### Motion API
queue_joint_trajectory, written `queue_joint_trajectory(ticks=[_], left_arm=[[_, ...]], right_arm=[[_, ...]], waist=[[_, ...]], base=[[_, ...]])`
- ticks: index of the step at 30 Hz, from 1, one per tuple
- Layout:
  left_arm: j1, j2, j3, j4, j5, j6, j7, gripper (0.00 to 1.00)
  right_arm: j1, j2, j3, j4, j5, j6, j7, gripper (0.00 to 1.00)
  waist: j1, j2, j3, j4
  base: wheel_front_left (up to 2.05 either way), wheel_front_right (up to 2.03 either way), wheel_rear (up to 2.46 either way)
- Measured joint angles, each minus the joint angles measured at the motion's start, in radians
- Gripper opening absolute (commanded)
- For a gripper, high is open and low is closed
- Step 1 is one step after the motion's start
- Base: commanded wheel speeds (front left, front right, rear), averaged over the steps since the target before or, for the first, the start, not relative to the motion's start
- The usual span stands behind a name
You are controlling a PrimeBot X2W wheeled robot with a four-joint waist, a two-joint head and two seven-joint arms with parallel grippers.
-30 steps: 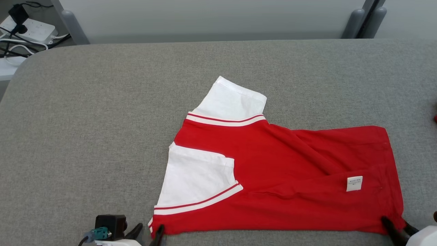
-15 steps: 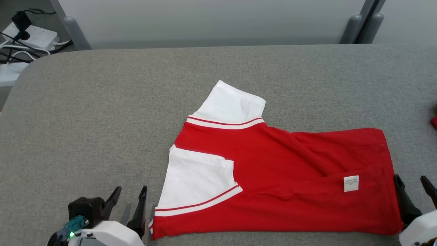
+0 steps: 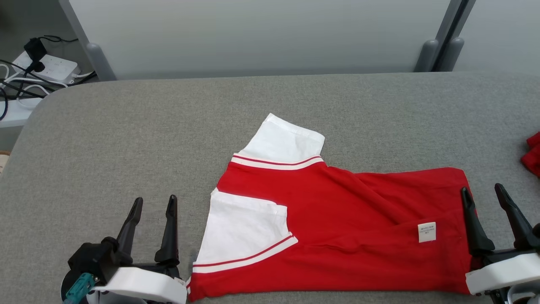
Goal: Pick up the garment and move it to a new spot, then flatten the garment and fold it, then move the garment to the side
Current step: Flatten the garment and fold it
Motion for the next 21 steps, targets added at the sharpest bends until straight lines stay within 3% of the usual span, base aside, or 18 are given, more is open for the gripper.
queue_joint_trajectory(ticks=[21], left_arm=[[0.07,-0.096,0.104,0.072,0.159,-0.125,-0.049,1.0]], right_arm=[[0.087,0.018,0.031,-0.032,0.04,0.0,-0.037,1.0]], waist=[[0.0,0.0,-0.077,-0.019]], base=[[0.0,0.0,0.0]])
